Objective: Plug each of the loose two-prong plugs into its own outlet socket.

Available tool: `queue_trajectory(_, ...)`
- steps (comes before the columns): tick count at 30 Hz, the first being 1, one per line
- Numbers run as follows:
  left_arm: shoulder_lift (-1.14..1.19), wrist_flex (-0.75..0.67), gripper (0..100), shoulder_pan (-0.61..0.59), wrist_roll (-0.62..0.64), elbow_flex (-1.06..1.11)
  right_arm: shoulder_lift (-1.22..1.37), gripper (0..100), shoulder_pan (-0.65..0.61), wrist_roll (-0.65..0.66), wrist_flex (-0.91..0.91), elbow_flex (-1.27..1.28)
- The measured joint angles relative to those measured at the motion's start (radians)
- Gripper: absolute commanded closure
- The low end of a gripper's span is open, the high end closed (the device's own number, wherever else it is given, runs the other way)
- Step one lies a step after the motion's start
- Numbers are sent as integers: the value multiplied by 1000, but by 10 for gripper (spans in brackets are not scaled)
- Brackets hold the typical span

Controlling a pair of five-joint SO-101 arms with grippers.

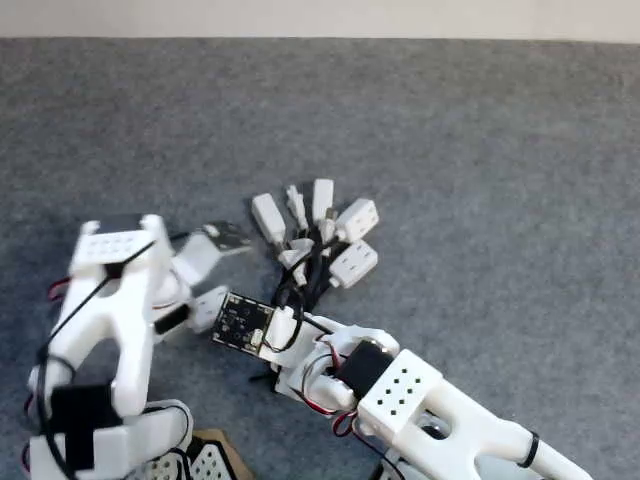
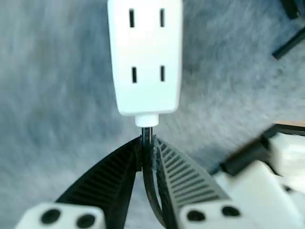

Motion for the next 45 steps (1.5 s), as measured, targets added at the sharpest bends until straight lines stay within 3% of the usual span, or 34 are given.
queue_trajectory(5, -71, 37, 883, -92, -84, 68, 0, 992, 6, 0, 0, 0)
queue_trajectory(11, -78, -164, 704, -209, -72, 167, 0, 992, 9, 0, 0, 0)
queue_trajectory(17, -78, -270, 670, -264, -66, 169, 0, 992, 9, 0, 0, 0)
queue_trajectory(21, -78, -233, 670, -201, -25, 135, 0, 992, 9, 0, 0, 0)
queue_trajectory(29, -78, -241, 671, 48, 204, 107, 0, 992, 9, 0, 0, 0)
queue_trajectory(32, -78, -308, 716, 80, 262, 115, 0, 992, 9, 0, 0, 0)
queue_trajectory(40, -78, -387, 986, 89, 276, 224, 0, 992, 9, 0, 0, 0)
queue_trajectory(45, -78, -373, 997, 89, 249, 230, 0, 992, 9, 0, 0, 0)
